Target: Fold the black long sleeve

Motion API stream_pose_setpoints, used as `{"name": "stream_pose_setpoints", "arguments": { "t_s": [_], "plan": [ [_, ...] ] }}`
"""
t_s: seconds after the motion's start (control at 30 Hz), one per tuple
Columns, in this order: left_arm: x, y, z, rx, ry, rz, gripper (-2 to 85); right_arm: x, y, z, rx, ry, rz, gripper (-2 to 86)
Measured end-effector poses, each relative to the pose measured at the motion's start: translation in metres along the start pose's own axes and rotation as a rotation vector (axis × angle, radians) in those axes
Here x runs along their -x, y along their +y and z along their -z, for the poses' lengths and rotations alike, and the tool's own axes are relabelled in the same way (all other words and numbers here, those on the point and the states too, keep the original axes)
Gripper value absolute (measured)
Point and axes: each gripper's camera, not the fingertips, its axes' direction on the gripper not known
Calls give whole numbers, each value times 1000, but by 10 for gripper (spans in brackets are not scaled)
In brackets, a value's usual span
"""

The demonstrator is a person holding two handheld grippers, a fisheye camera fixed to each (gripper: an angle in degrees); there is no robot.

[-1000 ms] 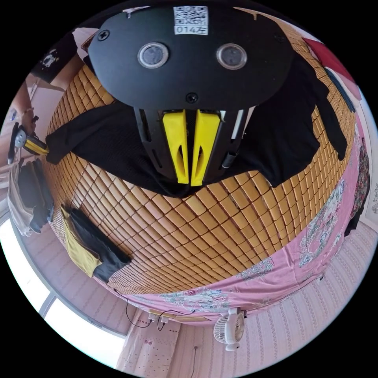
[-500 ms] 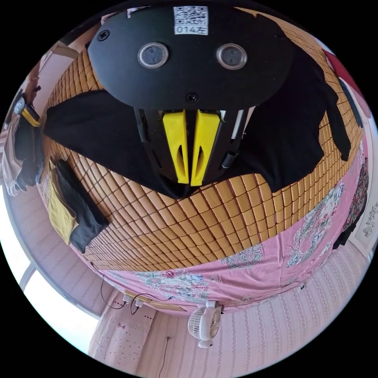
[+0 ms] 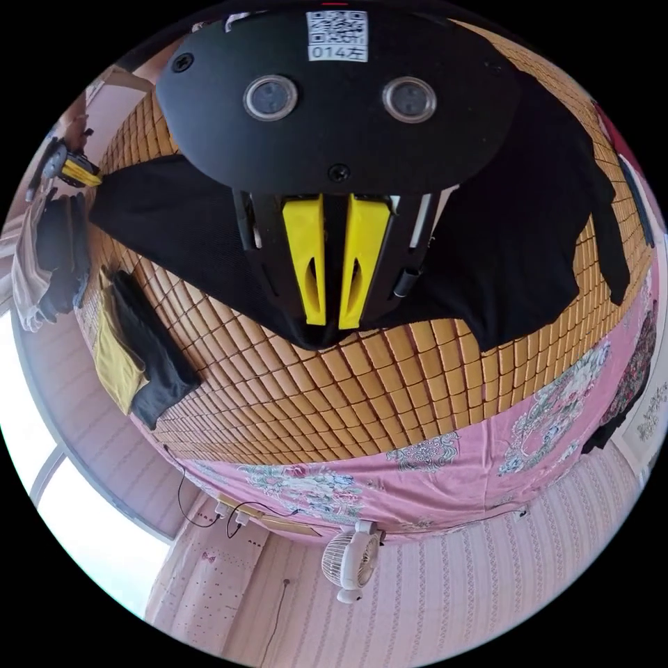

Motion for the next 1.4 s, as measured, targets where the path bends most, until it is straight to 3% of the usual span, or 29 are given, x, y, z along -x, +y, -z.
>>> {"name": "stream_pose_setpoints", "arguments": {
  "t_s": [0.17,0.37,0.5,0.57,0.67,0.87,1.07,1.3,1.4],
  "plan": [
    [40,61,79,-148,188,24,66,31,10,26,-30,13,71,-7],
    [88,221,163,-63,87,79,65,101,14,34,27,43,241,-2],
    [108,316,189,27,58,212,62,84,14,27,95,241,142,2],
    [116,363,193,76,42,292,64,49,7,18,221,218,32,8],
    [127,405,199,79,60,388,65,29,-11,27,252,129,-29,23],
    [144,436,198,58,158,415,65,85,-32,46,295,229,64,34],
    [158,440,190,100,198,339,62,107,-57,11,291,224,-67,18],
    [150,432,158,194,123,388,51,57,-61,-21,155,186,-141,68],
    [148,422,154,203,119,435,49,27,-49,-28,115,37,-135,57]
  ]
}}
